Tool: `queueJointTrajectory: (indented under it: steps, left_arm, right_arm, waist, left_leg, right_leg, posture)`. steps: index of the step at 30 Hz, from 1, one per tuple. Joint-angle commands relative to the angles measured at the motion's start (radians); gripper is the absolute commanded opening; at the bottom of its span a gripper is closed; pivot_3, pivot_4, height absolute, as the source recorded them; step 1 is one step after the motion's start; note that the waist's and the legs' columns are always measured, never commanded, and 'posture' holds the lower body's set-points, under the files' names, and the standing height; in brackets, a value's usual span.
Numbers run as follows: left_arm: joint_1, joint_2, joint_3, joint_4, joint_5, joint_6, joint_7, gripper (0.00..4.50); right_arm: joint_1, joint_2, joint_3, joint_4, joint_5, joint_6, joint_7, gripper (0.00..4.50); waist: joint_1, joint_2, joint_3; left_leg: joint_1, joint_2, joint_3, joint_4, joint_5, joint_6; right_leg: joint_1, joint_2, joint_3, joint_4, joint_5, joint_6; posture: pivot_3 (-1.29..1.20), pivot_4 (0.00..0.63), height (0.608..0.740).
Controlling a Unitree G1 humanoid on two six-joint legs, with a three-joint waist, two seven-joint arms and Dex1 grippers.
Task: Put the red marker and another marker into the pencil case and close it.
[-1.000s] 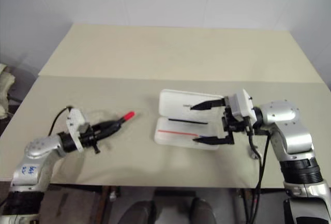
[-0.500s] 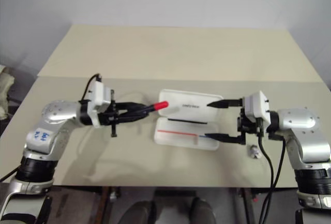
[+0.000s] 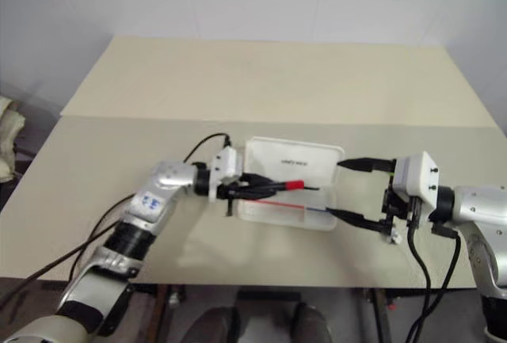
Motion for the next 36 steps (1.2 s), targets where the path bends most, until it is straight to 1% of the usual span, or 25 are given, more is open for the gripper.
queueJointTrajectory:
  steps: [1, 5, 11, 16, 19, 20, 21, 22, 25, 31, 36]
  left_arm:
    - [-0.047, -0.038, 0.005, 0.058, 0.021, -0.055, 0.015, 0.81]
    - [-0.066, -0.071, -0.004, 0.112, 0.043, -0.091, 0.003, 0.81]
    - [-0.079, -0.093, -0.002, 0.17, 0.061, -0.122, -0.012, 0.81]
    - [-0.078, -0.11, 0.008, 0.169, 0.053, -0.119, -0.023, 2.31]
    - [-0.078, -0.112, 0.018, 0.157, 0.045, -0.116, -0.028, 3.42]
    - [-0.074, -0.111, 0.022, 0.146, 0.039, -0.112, -0.029, 3.68]
    - [-0.072, -0.11, 0.025, 0.138, 0.035, -0.109, -0.03, 4.11]
    - [-0.07, -0.109, 0.027, 0.13, 0.033, -0.11, -0.033, 4.39]
    - [-0.058, -0.105, 0.033, 0.094, 0.014, -0.097, -0.054, 4.39]
    - [-0.029, -0.1, 0.07, -0.03, -0.059, -0.001, -0.056, 4.39]
    - [-0.005, -0.063, 0.143, -0.174, -0.169, 0.105, -0.065, 4.39]
  right_arm:
    - [0.025, -0.011, -0.055, -0.059, 0.027, 0.008, -0.033, 4.5]
    - [0.053, -0.005, -0.064, -0.093, 0.034, 0.016, -0.066, 4.5]
    - [0.076, 0.0, -0.065, -0.129, 0.044, 0.025, -0.102, 4.5]
    - [0.079, 0.004, -0.057, -0.132, 0.04, 0.022, -0.119, 4.5]
    - [0.07, 0.008, -0.046, -0.124, 0.036, 0.017, -0.123, 4.5]
    - [0.065, 0.01, -0.039, -0.119, 0.033, 0.014, -0.123, 4.5]
    - [0.062, 0.012, -0.035, -0.116, 0.032, 0.012, -0.123, 4.5]
    - [0.058, 0.014, -0.031, -0.112, 0.03, 0.01, -0.122, 4.5]
    - [0.045, 0.018, -0.021, -0.101, 0.028, 0.007, -0.122, 4.5]
    - [-0.005, 0.04, -0.017, -0.045, 0.042, 0.046, -0.161, 4.5]
    - [-0.042, -0.003, -0.034, 0.087, -0.012, 0.113, -0.214, 4.5]
  waist:
    - [0.003, 0.0, 0.0]
    - [0.007, 0.0, 0.0]
    - [0.012, 0.0, 0.0]
    - [0.012, 0.0, 0.0]
    - [0.011, 0.0, 0.0]
    - [0.011, 0.0, 0.0]
    - [0.011, 0.0, 0.0]
    - [0.011, 0.0, 0.0]
    - [0.011, 0.0, 0.0]
    - [0.011, 0.0, 0.0]
    - [0.009, 0.0, 0.0]
  left_leg:
    - [0.0, 0.0, 0.0, 0.0, 0.0, 0.0]
    - [0.0, 0.0, 0.0, 0.0, 0.0, 0.0]
    - [0.0, 0.0, 0.0, 0.0, 0.0, 0.0]
    - [0.0, 0.0, 0.0, 0.0, 0.0, 0.0]
    - [0.0, 0.0, 0.0, 0.0, 0.0, 0.0]
    - [0.0, 0.0, 0.0, 0.0, 0.0, 0.0]
    - [0.0, 0.0, 0.0, 0.0, 0.0, 0.0]
    - [0.0, 0.0, 0.0, 0.0, 0.0, 0.0]
    - [0.0, 0.0, 0.0, 0.0, 0.0, 0.0]
    - [0.0, 0.0, 0.0, 0.0, 0.0, 0.0]
    - [0.0, 0.0, 0.0, 0.0, 0.0, 0.0]
  right_leg:
    - [0.0, 0.0, 0.0, 0.0, 0.0, 0.0]
    - [0.0, 0.0, 0.0, 0.0, 0.0, 0.0]
    - [0.0, 0.0, 0.0, 0.0, 0.0, 0.0]
    - [0.0, 0.0, 0.0, 0.0, 0.0, 0.0]
    - [0.0, 0.0, 0.0, 0.0, 0.0, 0.0]
    - [0.0, 0.0, 0.0, 0.0, 0.0, 0.0]
    - [0.0, 0.0, 0.0, 0.0, 0.0, 0.0]
    - [0.0, 0.0, 0.0, 0.0, 0.0, 0.0]
    - [0.0, 0.0, 0.0, 0.0, 0.0, 0.0]
    - [0.0, 0.0, 0.0, 0.0, 0.0, 0.0]
    - [0.0, 0.0, 0.0, 0.0, 0.0, 0.0]
  posture:
    - [0.0, 0.15, 0.74]
    - [0.0, 0.15, 0.74]
    - [0.0, 0.15, 0.74]
    - [0.0, 0.15, 0.74]
    - [0.0, 0.15, 0.74]
    - [0.0, 0.15, 0.74]
    - [0.0, 0.15, 0.74]
    - [0.0, 0.15, 0.74]
    - [0.0, 0.15, 0.74]
    - [0.0, 0.15, 0.74]
    - [0.0, 0.15, 0.74]
